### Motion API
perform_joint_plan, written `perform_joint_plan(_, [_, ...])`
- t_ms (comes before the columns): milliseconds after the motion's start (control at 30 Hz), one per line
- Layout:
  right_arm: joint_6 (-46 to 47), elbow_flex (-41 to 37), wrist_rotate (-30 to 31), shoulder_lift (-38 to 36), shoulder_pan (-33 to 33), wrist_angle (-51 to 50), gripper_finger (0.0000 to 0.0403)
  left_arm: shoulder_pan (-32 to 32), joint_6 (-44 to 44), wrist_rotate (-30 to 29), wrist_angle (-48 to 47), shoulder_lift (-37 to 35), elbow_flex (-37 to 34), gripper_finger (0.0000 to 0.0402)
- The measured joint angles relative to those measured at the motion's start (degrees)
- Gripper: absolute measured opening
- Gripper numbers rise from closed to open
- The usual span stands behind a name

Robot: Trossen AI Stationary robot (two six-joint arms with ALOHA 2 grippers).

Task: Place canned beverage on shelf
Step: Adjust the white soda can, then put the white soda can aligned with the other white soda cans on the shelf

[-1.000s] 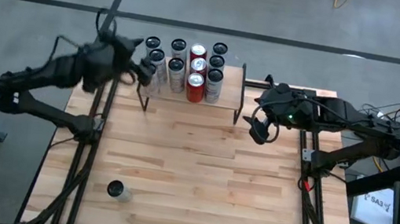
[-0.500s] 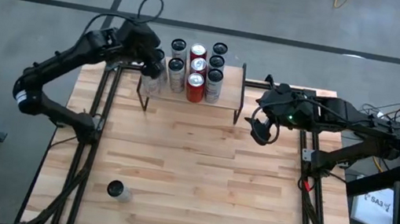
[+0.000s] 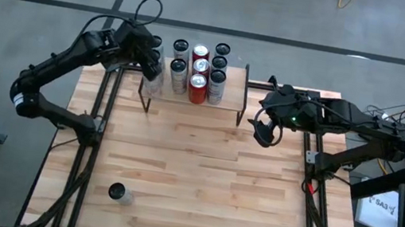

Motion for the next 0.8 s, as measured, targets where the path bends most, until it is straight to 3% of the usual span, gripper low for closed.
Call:
perform_joint_plan(333, [0.87, 0.0, 0.42, 0.0, 0.0, 0.04, 0.0325, -0.48, -0.39, -0.31, 2.06, -0.74, 0.8, 0.0])
perform_joint_plan(467, [2.71, 0.0, 0.18, 0.0, 0.0, 0.0, 0.0325, -4.61, -4.73, -0.38, -0.33, -2.21, 4.43, 0.0])
perform_joint_plan(633, [4.66, 0.0, -2.64, 0.05, 1.73, 0.0, 0.0325, -21.15, -11.14, -3.25, -0.85, -4.82, 5.15, 0.0])
perform_joint_plan(800, [5.05, -2.81, -2.67, 0.26, 7.76, 4.09, 0.0325, -46.57, -24.09, -18.63, -8.88, -5.5, 4.56, 0.0])
